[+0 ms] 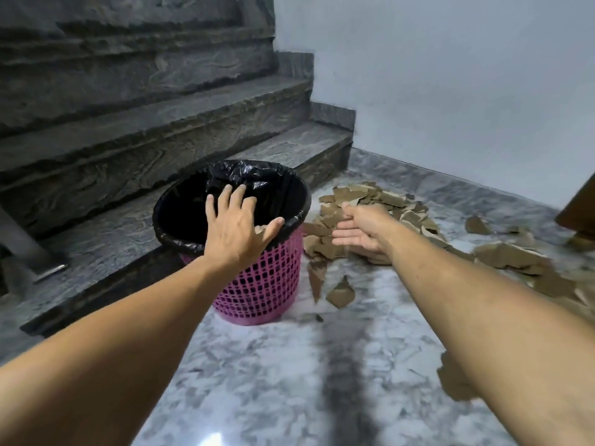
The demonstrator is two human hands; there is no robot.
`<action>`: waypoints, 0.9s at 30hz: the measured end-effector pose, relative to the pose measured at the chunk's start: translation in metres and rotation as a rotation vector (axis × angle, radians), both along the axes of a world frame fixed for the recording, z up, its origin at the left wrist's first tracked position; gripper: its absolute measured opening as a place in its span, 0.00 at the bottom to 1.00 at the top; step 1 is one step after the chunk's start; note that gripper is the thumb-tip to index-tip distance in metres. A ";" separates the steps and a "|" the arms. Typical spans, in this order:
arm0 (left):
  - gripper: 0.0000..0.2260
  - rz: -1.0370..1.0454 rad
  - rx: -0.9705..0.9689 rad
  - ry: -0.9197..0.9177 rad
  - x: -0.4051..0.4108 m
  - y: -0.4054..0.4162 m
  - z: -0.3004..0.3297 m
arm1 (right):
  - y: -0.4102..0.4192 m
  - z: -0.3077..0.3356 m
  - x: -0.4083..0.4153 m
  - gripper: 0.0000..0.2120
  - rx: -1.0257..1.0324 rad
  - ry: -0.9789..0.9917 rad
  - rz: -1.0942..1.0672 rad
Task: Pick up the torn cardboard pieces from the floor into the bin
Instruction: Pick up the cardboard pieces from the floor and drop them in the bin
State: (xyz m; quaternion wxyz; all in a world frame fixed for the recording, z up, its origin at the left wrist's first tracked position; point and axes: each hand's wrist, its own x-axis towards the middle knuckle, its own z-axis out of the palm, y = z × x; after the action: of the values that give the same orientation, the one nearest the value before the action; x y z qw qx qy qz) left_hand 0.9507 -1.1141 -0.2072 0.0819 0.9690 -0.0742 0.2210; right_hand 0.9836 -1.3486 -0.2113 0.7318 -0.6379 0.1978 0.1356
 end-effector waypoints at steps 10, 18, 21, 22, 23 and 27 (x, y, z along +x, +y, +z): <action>0.10 -0.569 0.211 0.187 0.018 -0.124 -0.031 | -0.103 -0.049 -0.023 0.08 -0.388 0.142 -0.029; 0.27 -0.267 0.200 0.832 0.067 -0.168 -0.135 | -0.169 -0.140 -0.013 0.11 -0.609 0.347 0.125; 0.38 -0.130 0.053 0.971 0.079 -0.179 -0.179 | -0.195 -0.174 -0.006 0.13 -0.926 0.345 0.226; 0.42 -0.083 0.025 0.995 0.084 -0.185 -0.194 | -0.206 -0.185 -0.005 0.17 -1.029 0.341 0.287; 0.46 -0.038 0.001 1.003 0.087 -0.187 -0.202 | -0.213 -0.192 -0.007 0.25 -1.098 0.345 0.339; 0.51 0.082 -0.030 0.989 0.098 -0.196 -0.237 | -0.251 -0.221 -0.019 0.51 -1.206 0.419 0.489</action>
State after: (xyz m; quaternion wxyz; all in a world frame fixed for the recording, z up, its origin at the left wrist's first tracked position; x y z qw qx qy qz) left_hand 1.0482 -1.3102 -0.4445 0.1125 0.9586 0.0150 -0.2612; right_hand 0.9645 -1.5997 -0.4325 0.1432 -0.9207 0.2267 0.2837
